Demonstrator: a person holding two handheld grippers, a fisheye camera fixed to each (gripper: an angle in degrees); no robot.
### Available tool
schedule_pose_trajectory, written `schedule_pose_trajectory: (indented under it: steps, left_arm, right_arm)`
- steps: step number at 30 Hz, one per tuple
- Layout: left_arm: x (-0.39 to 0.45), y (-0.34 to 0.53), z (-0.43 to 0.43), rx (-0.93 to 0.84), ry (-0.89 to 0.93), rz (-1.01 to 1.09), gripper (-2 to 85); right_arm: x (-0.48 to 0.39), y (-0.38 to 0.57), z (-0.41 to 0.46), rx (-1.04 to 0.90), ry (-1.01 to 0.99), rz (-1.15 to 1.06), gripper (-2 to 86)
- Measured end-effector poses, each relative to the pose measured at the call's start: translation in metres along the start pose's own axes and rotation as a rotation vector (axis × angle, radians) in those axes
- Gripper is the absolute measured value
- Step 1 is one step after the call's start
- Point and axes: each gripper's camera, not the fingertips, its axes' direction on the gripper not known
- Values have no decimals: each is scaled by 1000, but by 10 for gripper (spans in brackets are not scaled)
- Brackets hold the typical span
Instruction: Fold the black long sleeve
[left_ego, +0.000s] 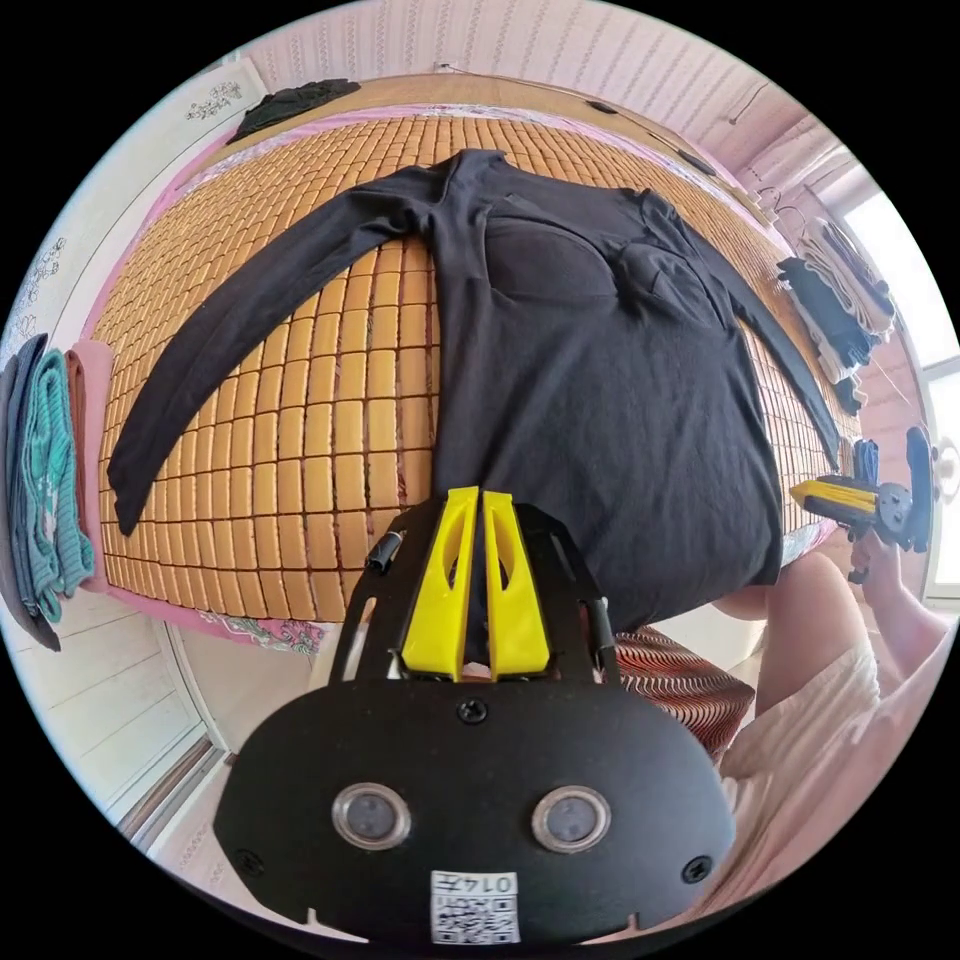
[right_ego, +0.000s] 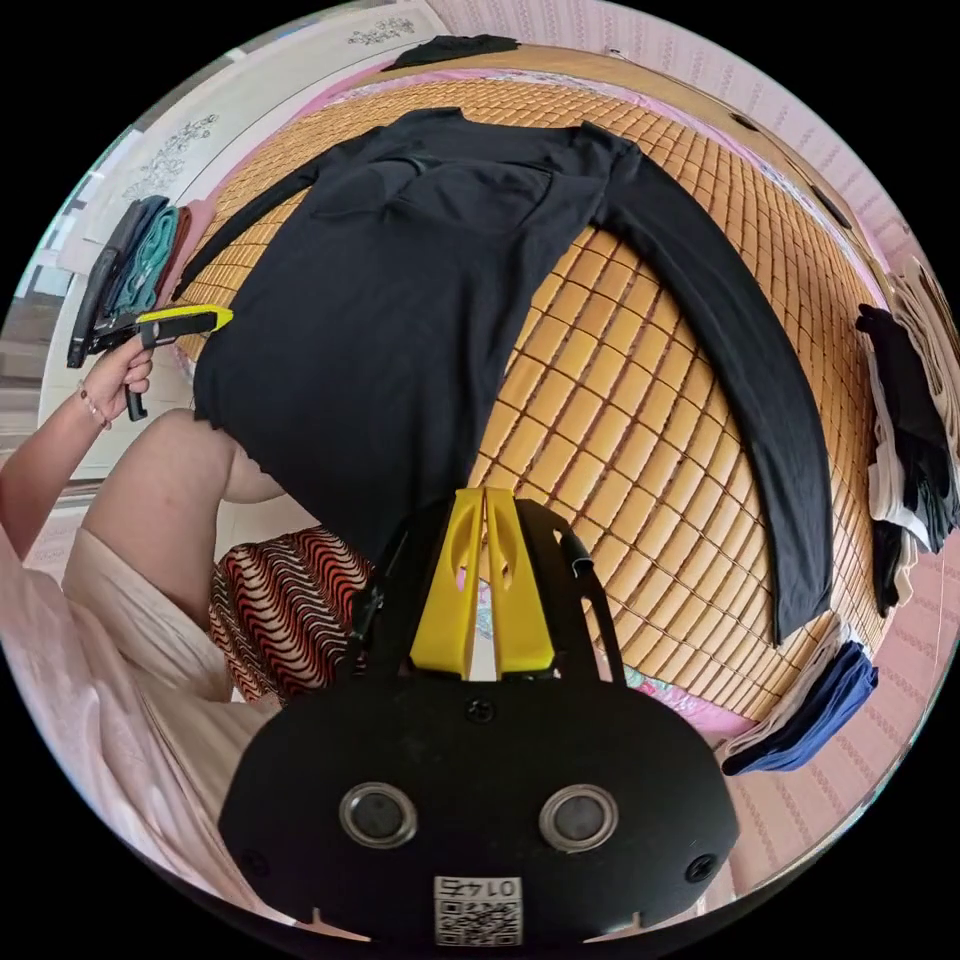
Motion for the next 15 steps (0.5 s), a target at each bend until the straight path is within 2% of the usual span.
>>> schedule_pose_trajectory:
  steps: [3,5,10,15]
  left_arm:
    - [6,7,3,-21,-15,40,-5]
    - [7,16,6,30,-6,87,-8]
    - [2,37,3,137,2,101,-10]
    - [-1,76,-33,249,60,73,-10]
  right_arm:
    - [-25,19,17,-65,32,-67,-2]
    - [-37,36,17,0,93,-76,-3]
    - [-44,67,15,111,95,-44,-4]
    - [-58,95,-3,130,122,-22,-6]
